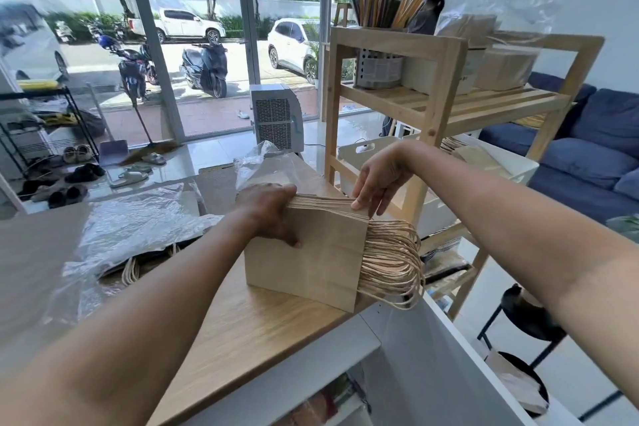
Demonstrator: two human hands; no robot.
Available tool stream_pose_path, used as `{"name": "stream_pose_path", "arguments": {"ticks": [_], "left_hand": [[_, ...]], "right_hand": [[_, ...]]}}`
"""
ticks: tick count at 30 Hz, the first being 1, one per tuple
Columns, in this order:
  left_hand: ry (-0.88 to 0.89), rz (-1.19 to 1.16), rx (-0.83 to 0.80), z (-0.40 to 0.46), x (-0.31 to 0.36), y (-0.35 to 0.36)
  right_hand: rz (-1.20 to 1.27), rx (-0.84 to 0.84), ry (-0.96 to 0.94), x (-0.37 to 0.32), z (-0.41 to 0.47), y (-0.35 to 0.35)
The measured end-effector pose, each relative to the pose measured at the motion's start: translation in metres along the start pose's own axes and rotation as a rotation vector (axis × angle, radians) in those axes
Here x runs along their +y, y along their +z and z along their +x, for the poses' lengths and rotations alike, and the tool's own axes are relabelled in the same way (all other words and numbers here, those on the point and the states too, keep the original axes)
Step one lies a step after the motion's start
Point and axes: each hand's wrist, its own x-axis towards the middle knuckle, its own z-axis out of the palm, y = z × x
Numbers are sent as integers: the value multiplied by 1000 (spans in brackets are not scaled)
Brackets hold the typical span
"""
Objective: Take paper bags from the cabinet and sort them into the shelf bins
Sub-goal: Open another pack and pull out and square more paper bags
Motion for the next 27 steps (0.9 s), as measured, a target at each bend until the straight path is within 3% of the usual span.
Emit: {"name": "stream_pose_path", "arguments": {"ticks": [7, 11, 14, 19, 24, 27], "left_hand": [[-11, 21, 1, 1, -2, 2], [-12, 23, -3, 2, -3, 3], [-17, 30, 6, 1, -3, 4], [-37, 9, 29, 2, -3, 4], [-84, -42, 51, -2, -6, 3], [-116, -123, 88, -9, -17, 2]], "right_hand": [[92, -53, -36, 12, 0, 1], [116, 8, -78, 15, -11, 10], [-22, 216, -182, 20, -25, 32], [-10, 833, -431, 51, -24, 102], [93, 923, -201, 90, 0, 132], [425, 875, -151, 106, 9, 139]]}}
